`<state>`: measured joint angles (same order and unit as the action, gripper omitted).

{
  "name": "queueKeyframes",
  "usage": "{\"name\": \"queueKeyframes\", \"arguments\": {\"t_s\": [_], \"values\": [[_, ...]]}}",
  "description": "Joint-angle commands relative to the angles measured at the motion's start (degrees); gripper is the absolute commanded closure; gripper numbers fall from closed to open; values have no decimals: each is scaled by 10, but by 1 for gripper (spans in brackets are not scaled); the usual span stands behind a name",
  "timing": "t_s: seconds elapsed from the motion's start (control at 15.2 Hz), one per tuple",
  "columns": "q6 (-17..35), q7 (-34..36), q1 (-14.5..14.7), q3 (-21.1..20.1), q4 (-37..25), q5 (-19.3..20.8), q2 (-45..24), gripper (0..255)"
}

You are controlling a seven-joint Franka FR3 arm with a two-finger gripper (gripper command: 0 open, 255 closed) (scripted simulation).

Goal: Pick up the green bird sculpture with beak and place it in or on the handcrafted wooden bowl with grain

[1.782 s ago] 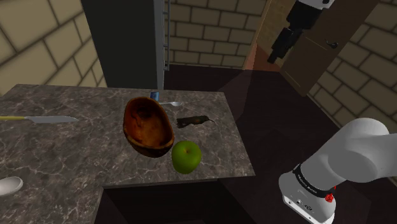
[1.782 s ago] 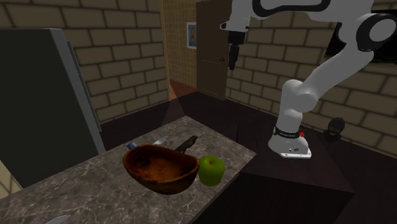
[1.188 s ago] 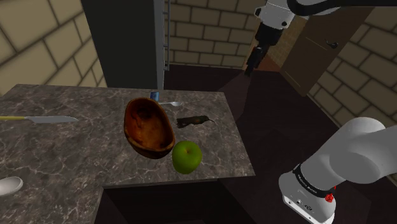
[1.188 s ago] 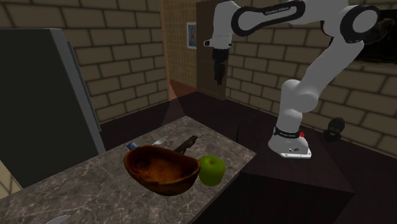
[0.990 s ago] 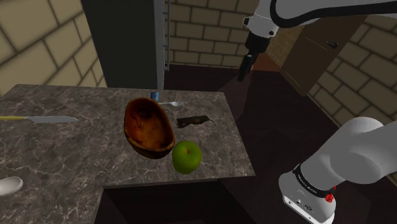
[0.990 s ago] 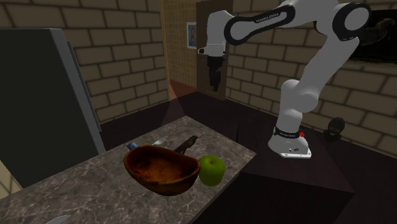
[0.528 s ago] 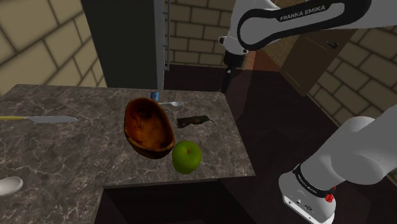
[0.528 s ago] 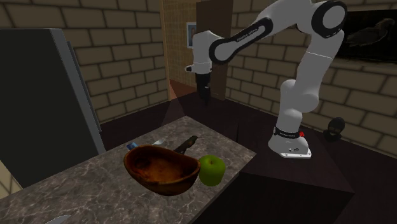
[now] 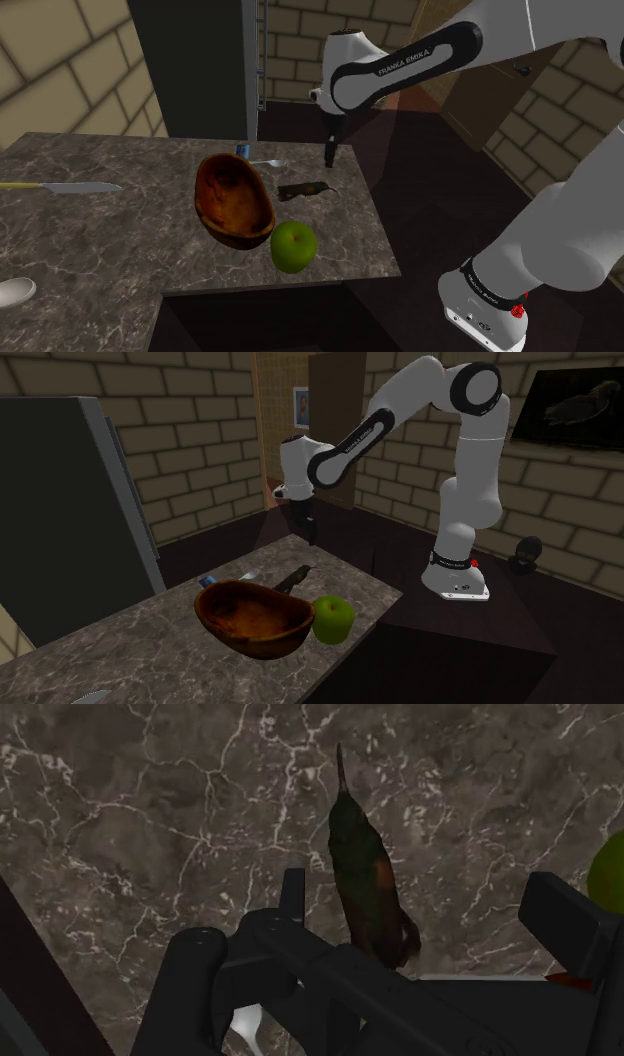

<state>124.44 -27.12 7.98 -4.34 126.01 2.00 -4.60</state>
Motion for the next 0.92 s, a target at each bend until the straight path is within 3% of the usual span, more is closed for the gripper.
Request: {"name": "queueKeyframes", "arguments": {"t_s": [0.0,0.46,0.86], "values": [[13,-10,5,-5,-23,11,-45,0],[48,-37,29,-15,-104,57,-192,0],[81,-35,31,-11,-98,65,-221,0]]}}
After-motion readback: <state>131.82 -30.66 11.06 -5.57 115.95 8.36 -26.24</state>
